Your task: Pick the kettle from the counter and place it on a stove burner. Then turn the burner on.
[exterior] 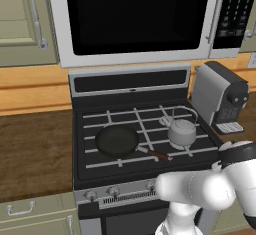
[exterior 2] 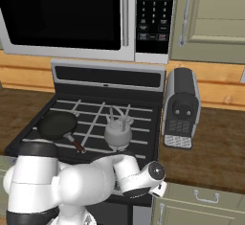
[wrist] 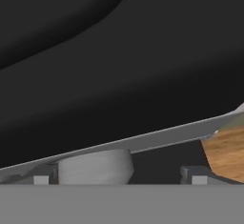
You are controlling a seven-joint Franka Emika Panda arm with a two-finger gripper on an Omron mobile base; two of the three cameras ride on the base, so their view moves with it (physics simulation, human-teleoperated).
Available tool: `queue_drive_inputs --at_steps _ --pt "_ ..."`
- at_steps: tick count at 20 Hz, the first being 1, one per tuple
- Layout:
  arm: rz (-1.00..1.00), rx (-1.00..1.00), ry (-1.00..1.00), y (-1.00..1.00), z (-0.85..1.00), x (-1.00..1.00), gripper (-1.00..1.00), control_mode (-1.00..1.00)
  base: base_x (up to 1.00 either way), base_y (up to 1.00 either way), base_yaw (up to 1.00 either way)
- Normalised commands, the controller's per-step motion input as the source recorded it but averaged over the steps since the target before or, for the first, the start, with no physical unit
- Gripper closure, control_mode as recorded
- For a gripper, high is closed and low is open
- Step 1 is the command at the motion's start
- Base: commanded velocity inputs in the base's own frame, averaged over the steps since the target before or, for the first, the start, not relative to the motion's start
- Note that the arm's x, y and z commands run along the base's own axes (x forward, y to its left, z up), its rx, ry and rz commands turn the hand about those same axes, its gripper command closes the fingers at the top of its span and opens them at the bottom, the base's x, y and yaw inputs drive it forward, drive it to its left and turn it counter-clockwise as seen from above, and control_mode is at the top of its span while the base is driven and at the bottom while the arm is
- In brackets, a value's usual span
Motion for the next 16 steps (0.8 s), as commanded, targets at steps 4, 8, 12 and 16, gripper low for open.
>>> queue_drive_inputs --at_steps 4,8,12,16 --pt "0.0 0.0 0.0 0.0 -0.09 0.02 1.0 -1.0 0.0 0.0 0.0" --pt "0.0 0.0 0.0 0.02 0.0 0.0 1.0 -1.0 0.0 0.0 0.0" --pt "0.0 0.0 0.0 0.14 0.0 0.0 1.0 -1.0 0.0 0.0 0.0" --pt "0.0 0.0 0.0 0.07 0.0 0.0 1.0 -1.0 0.0 0.0 0.0"
